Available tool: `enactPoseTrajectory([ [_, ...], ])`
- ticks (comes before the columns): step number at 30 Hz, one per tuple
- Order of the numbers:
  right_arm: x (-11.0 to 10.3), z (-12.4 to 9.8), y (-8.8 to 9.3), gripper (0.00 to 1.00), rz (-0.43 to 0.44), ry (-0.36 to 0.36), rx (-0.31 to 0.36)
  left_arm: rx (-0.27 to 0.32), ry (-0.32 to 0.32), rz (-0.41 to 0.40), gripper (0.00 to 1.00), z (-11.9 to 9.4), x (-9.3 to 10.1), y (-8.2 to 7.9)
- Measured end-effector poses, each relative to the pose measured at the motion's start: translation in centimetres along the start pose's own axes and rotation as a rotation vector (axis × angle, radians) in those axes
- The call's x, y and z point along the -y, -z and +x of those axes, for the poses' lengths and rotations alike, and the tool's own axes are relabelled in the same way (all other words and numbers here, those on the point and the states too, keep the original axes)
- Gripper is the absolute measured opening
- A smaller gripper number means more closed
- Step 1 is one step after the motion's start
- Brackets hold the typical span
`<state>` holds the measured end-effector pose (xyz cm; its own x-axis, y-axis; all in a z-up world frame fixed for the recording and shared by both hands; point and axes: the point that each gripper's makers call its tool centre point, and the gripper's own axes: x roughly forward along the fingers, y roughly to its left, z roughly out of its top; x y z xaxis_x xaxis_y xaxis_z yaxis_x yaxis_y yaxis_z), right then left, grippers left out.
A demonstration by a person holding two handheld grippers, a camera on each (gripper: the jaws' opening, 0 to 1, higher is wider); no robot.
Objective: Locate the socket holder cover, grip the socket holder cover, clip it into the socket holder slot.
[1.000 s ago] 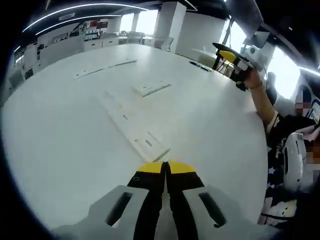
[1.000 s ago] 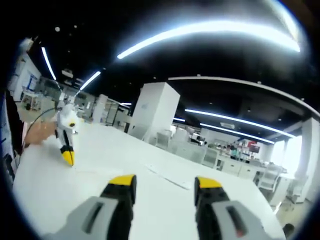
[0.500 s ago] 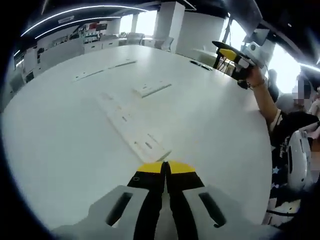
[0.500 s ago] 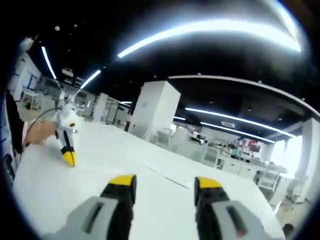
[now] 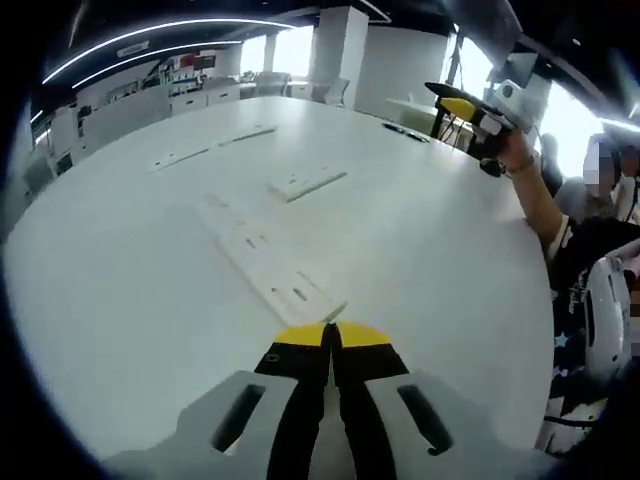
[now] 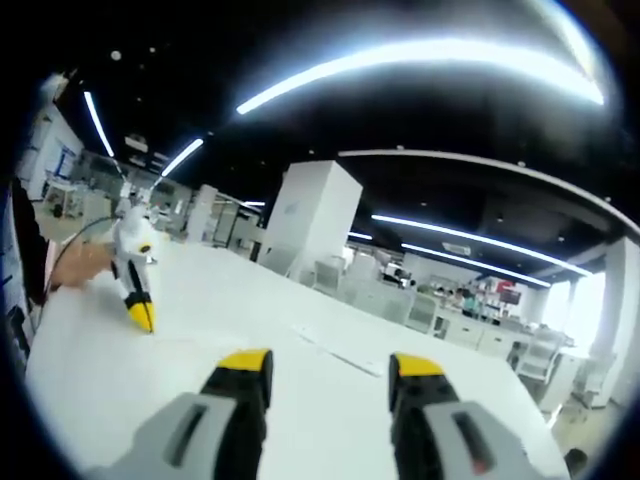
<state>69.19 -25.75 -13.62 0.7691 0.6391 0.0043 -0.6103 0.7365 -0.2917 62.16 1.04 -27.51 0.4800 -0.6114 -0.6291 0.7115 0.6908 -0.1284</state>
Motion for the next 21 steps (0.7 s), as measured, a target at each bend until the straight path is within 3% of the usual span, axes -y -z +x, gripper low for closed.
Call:
enactPoseTrajectory([
  [21,-0.11,-0.11,0.39,0.48,0.000,-0.007,-0.017,0.028,-0.041,0.005,0.03,0.42,-0.74,-0.45],
])
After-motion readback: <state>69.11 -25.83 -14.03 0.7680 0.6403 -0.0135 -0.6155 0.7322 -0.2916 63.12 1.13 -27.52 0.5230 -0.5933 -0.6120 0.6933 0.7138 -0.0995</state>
